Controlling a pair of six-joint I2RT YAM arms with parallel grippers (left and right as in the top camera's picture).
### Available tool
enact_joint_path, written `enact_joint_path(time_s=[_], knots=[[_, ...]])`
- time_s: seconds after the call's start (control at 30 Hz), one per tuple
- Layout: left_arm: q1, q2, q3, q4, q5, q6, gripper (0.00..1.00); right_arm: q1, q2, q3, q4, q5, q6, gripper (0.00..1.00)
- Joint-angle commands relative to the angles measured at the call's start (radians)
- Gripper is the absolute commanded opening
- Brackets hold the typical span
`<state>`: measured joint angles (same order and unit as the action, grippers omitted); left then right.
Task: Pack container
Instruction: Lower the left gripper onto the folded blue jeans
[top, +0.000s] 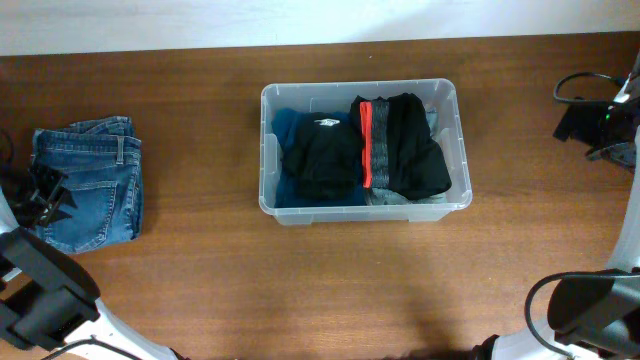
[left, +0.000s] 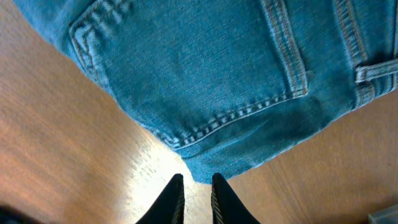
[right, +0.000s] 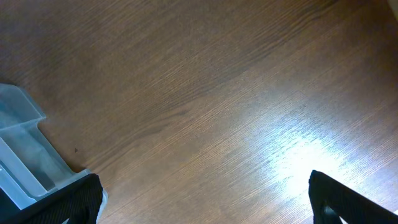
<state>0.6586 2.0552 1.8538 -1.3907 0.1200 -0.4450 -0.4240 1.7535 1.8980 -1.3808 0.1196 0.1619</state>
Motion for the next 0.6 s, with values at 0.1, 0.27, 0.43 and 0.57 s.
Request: enact_joint_path(time_s=[0.1,0.27,0.43,0.57], knots=[[0.002,0.003,-0.008,0.035,-0.019,0.016,0.18,-0.003,0.003,-0.002,0.000,0.013,0.012,0.98],[0.013,0.003,-0.008,0.052,-0.023,0.016,0.21,-0.003,0.003,-0.002,0.000,0.013,0.012,0.98],[0.042,0.004,-0.008,0.056,-0.034,0.016,0.99,-0.003,0.003,-0.002,0.000,0.013,0.012,0.98],[0.081,0.005,-0.018,0.060,-0.037,0.015,0.99,-0.003,0.003,-0.002,0.000,0.013,0.012,0.99]])
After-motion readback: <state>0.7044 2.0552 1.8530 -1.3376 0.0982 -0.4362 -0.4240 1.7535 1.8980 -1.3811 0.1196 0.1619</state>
